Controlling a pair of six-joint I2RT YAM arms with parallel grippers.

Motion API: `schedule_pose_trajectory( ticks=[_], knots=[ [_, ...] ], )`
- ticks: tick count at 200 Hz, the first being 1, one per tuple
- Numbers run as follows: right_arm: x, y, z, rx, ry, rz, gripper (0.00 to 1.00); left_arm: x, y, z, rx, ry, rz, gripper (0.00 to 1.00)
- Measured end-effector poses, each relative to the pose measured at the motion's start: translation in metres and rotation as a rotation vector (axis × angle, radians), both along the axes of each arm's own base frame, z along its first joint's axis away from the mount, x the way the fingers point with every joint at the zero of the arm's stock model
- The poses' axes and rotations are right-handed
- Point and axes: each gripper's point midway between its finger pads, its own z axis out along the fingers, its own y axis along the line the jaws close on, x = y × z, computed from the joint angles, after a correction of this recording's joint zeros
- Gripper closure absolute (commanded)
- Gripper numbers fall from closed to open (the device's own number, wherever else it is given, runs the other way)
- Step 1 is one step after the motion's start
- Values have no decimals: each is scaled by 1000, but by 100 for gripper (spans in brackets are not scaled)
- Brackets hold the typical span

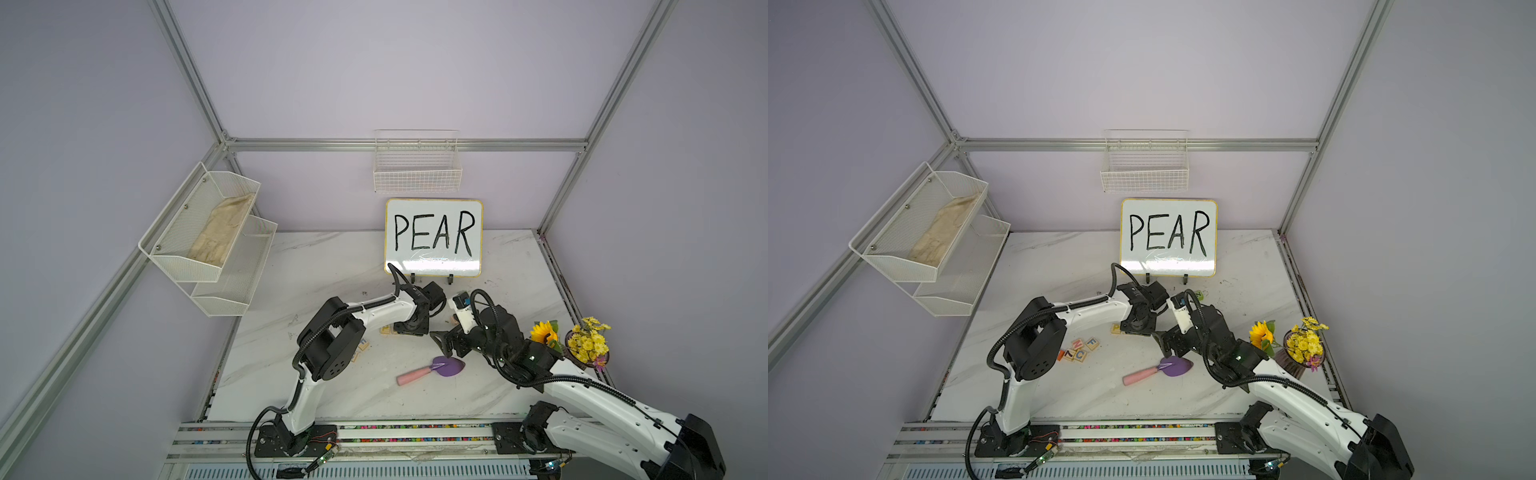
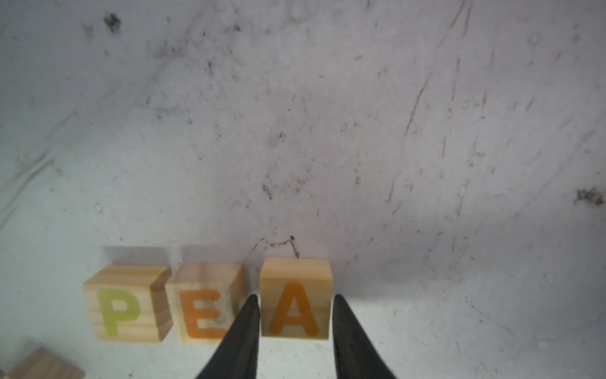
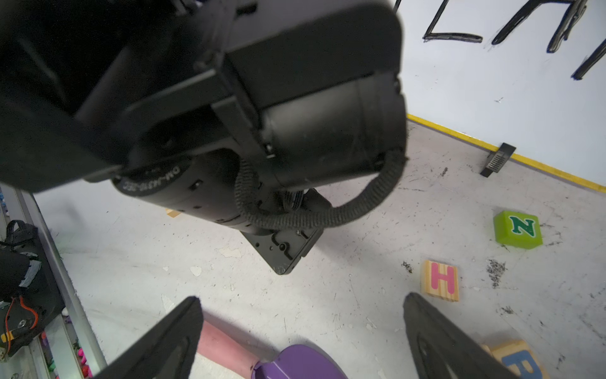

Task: Spell the uppercase word “pear” with letter blocks
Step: Place the letter block at the center of the board.

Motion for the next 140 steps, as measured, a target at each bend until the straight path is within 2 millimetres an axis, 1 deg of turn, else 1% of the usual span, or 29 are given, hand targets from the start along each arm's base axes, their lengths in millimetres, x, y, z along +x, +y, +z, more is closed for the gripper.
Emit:
schedule_pose_trajectory(
  ticks=[140],
  knots=[
    [3, -6, -5, -21, -5, -32, 3, -1, -1, 0, -12, 6, 26, 66]
  ],
)
